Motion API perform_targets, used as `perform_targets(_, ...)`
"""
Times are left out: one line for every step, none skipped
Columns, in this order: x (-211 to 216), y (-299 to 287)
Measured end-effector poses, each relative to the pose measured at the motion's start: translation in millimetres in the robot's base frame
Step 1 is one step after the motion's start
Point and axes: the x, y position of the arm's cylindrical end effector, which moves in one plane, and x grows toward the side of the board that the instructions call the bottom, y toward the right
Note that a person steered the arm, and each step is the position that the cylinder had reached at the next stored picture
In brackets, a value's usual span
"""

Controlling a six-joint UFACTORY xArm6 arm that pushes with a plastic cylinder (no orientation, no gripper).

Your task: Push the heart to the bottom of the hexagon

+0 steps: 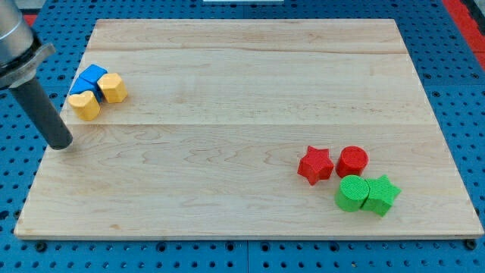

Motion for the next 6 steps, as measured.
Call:
perform_targets(-6.2,-4.7)
perform_targets(-34.5,-4.4)
perform_targets(-56.1,6.2)
perform_targets(-57.1,33.2)
perform_targets(-68.7,61.3)
perform_targets(-95.4,71.9)
